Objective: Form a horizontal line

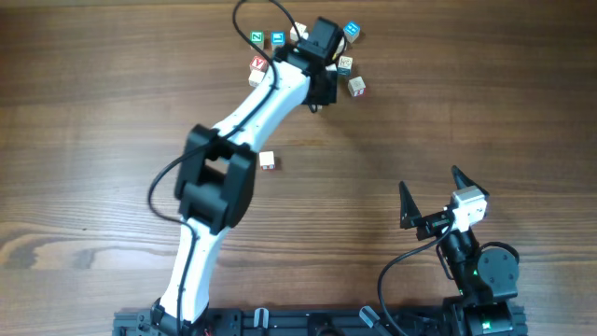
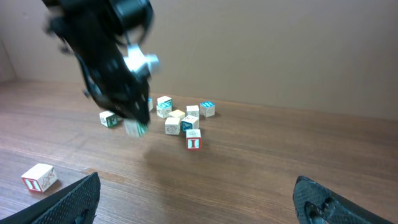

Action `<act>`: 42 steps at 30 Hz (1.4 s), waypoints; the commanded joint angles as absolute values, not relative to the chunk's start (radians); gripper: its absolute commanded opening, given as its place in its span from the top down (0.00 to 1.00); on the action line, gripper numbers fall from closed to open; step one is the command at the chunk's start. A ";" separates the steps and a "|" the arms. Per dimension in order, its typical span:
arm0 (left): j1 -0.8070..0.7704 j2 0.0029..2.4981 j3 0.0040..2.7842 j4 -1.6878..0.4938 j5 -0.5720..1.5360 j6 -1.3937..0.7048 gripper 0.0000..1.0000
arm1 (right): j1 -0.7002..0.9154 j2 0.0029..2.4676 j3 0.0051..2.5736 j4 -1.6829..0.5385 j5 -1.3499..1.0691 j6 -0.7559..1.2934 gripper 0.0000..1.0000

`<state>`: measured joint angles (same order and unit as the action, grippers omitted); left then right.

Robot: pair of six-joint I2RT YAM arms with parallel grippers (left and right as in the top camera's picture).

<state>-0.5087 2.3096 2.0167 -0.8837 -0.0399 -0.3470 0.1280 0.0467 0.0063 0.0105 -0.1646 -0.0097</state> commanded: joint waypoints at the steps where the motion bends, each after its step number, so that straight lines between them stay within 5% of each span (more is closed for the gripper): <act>1: -0.439 2.131 2.017 -0.953 -0.055 -0.352 0.75 | 0.123 0.043 0.006 0.013 -0.178 -0.019 0.00; 10: -0.174 1.940 2.017 -1.375 -0.054 -0.344 0.76 | 0.123 0.043 0.006 0.013 -0.178 -0.019 0.00; 22: -0.154 1.775 2.008 -1.684 -0.150 -0.324 0.76 | 0.123 0.043 0.006 0.013 -0.178 -0.019 0.00; 31: -0.154 1.292 1.394 -1.295 -0.141 -0.458 0.73 | 0.123 0.043 0.006 0.013 -0.178 -0.020 0.00; 35: -0.155 1.367 1.139 -1.012 -0.042 -0.457 0.77 | 0.123 0.043 0.006 0.013 -0.178 -0.019 0.00; 42: -0.189 1.607 1.124 -0.819 -0.041 -0.404 0.78 | 0.123 0.043 0.006 0.013 -0.178 -0.019 0.00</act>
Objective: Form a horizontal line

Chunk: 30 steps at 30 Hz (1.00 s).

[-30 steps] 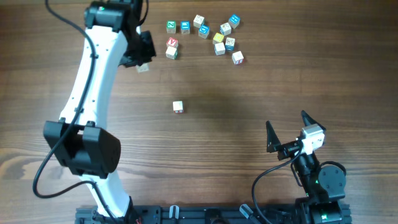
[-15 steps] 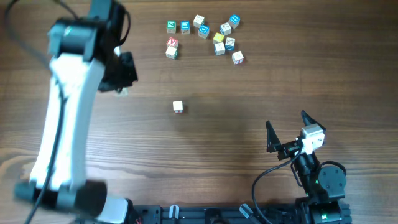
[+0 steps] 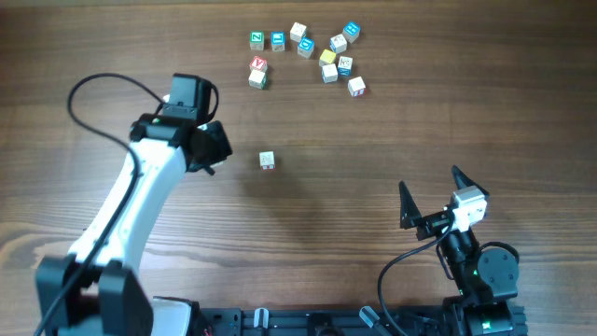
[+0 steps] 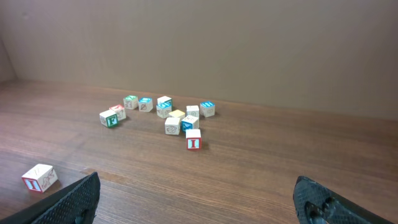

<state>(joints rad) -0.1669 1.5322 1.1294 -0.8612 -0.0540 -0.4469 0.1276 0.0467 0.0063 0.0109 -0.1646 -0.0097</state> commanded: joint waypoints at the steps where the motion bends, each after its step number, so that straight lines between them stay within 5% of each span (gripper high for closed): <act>1: -0.204 1.654 1.124 -0.791 -0.034 -0.360 0.78 | 0.123 0.043 0.006 0.013 -0.178 -0.019 0.00; 24: -0.230 1.840 1.115 -0.649 0.052 -0.268 0.70 | 0.123 0.043 0.006 0.013 -0.178 -0.020 0.00; 26: -0.230 1.840 1.114 -0.653 0.052 -0.268 0.55 | 0.123 0.043 0.006 0.013 -0.178 -0.020 0.00; 30: -0.230 1.840 1.113 -0.657 0.052 -0.268 0.45 | 0.123 0.043 0.006 0.013 -0.178 -0.019 0.00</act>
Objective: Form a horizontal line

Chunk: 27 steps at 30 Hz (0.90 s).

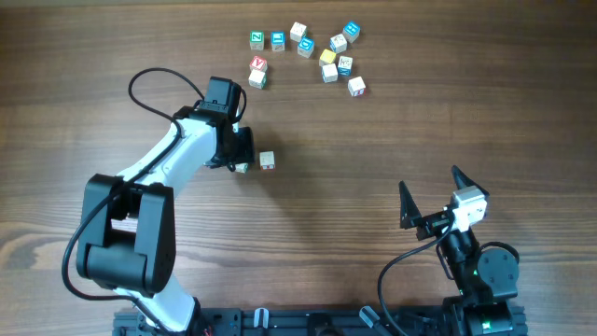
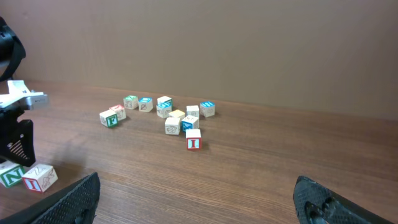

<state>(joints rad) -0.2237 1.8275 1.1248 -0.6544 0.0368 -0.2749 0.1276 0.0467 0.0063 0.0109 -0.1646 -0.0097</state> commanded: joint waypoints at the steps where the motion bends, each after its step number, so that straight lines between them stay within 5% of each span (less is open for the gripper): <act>1: -0.230 1.840 1.113 -0.654 0.052 -0.268 0.45 | 0.123 0.043 0.006 0.013 -0.178 -0.019 0.00; 14: -0.232 1.840 1.113 -0.668 0.056 -0.332 0.67 | 0.123 0.043 0.006 0.013 -0.178 -0.019 0.00; 23: -0.234 1.840 1.113 -0.631 0.056 -0.348 0.61 | 0.123 0.043 0.006 0.013 -0.178 -0.019 0.00; 27: -0.231 1.840 1.113 -0.613 0.051 -0.348 0.50 | 0.123 0.043 0.006 0.013 -0.178 -0.019 0.00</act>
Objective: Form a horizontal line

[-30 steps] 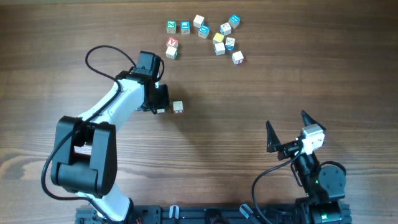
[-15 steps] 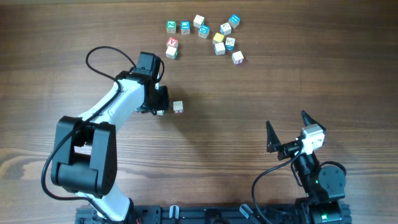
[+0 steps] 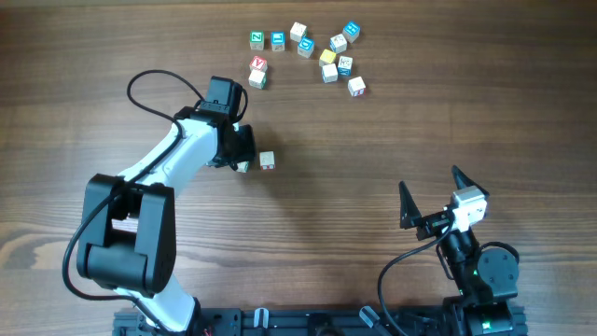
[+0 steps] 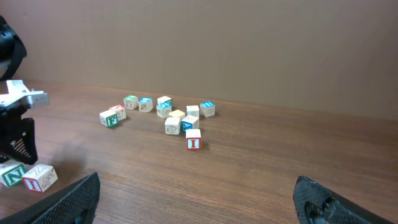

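A green N block (image 3: 242, 167) (image 4: 11, 175) lies on the wooden table directly left of a red-edged block (image 3: 267, 161) (image 4: 40, 177); the two are nearly touching, side by side. My left gripper (image 3: 240, 154) (image 4: 18, 149) is right over the green block, its dark fingers down at the block's top. Whether they still clamp it does not show. My right gripper (image 3: 432, 191) (image 4: 196, 211) stands open and empty at the near right, far from all the blocks.
Several loose letter blocks (image 3: 317, 51) (image 4: 168, 115) are scattered at the far side of the table. Among them, a red I block (image 3: 356, 86) (image 4: 193, 141) sits nearest to the right arm. The left arm's cable loops above its elbow (image 3: 163, 79).
Almost nothing differs. The left gripper's fingers have shifted very slightly over the green N block, which stays beside the red-edged block. The right arm has not moved.
My left gripper was first down in the far cluster with a green block between its fingers. Then the arm was out at the left of the table. After that it was beside the lone red-edged block with the green N block on the table, and it remains there.
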Action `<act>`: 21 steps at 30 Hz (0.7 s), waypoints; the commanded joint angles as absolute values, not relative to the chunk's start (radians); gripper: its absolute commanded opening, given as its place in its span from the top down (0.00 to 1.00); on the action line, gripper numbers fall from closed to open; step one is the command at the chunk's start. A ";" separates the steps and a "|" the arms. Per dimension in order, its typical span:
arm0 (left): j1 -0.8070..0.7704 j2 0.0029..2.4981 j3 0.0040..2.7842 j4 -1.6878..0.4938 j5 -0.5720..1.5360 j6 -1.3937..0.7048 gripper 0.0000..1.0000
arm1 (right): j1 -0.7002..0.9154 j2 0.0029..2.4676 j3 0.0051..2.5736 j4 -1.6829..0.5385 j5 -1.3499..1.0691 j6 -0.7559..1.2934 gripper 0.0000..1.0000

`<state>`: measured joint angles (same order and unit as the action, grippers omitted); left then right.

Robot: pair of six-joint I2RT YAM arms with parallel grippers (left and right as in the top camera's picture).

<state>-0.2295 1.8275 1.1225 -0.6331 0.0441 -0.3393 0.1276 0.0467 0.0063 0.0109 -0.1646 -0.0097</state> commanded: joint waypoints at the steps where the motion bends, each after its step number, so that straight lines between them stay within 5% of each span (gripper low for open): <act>1: -0.231 1.840 1.113 -0.599 0.044 -0.349 0.50 | 0.123 0.043 0.006 0.013 -0.178 -0.020 0.00; 6: -0.231 1.840 1.113 -0.545 -0.093 -0.409 0.54 | 0.123 0.043 0.006 0.013 -0.178 -0.019 0.00; 14: -0.138 1.840 1.113 -0.571 -0.094 -0.388 0.96 | 0.123 0.043 0.006 0.013 -0.178 -0.019 0.00; 21: -0.136 1.840 1.113 -0.757 -0.016 -0.313 0.95 | 0.123 0.043 0.006 0.013 -0.178 -0.019 0.00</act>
<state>-0.1364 1.8275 1.1172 -0.7242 -0.0383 -0.3405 0.1276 0.0467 0.0063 0.0109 -0.1646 -0.0097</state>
